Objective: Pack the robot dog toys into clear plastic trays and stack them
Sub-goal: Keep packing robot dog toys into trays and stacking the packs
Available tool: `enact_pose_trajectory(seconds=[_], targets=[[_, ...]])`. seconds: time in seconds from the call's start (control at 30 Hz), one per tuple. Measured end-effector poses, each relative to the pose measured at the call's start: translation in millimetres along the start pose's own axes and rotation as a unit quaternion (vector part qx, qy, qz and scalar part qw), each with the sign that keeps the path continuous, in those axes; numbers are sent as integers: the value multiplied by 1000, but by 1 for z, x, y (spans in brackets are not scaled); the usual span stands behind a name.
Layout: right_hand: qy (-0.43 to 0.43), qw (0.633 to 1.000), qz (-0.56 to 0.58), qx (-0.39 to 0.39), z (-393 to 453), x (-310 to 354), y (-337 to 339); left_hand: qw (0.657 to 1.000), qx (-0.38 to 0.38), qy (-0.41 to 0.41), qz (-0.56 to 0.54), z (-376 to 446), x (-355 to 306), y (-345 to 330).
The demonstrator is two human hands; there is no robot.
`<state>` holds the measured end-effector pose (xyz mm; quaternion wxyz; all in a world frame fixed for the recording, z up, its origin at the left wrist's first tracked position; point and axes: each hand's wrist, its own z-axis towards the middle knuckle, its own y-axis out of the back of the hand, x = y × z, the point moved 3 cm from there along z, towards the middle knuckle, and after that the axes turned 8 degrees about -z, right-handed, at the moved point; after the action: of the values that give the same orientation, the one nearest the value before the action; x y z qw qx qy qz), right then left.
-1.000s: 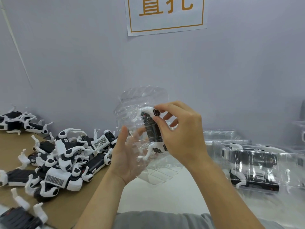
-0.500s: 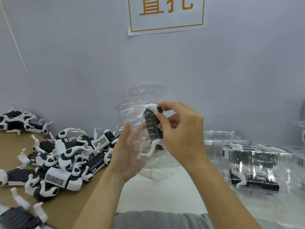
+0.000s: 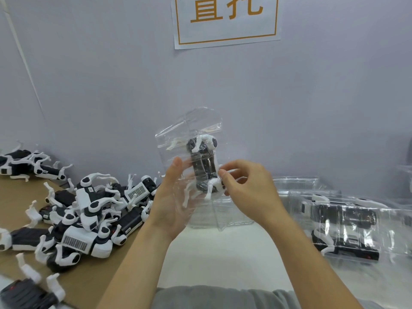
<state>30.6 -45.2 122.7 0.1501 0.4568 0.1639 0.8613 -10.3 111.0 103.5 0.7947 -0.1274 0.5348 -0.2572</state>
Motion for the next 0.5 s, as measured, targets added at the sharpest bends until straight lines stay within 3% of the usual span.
enact_pose_trajectory(seconds=[0.27,0.4,0.5], targets=[[-15,998,50,25,-2,1,0,1000,-23,15,9,2,0,2],[-38,997,52,47,-1,-6,1,994,-60,18,88,3,2,2],[-64,997,27,22,3,-19,8,983,-71,26,168,4,0,-2]])
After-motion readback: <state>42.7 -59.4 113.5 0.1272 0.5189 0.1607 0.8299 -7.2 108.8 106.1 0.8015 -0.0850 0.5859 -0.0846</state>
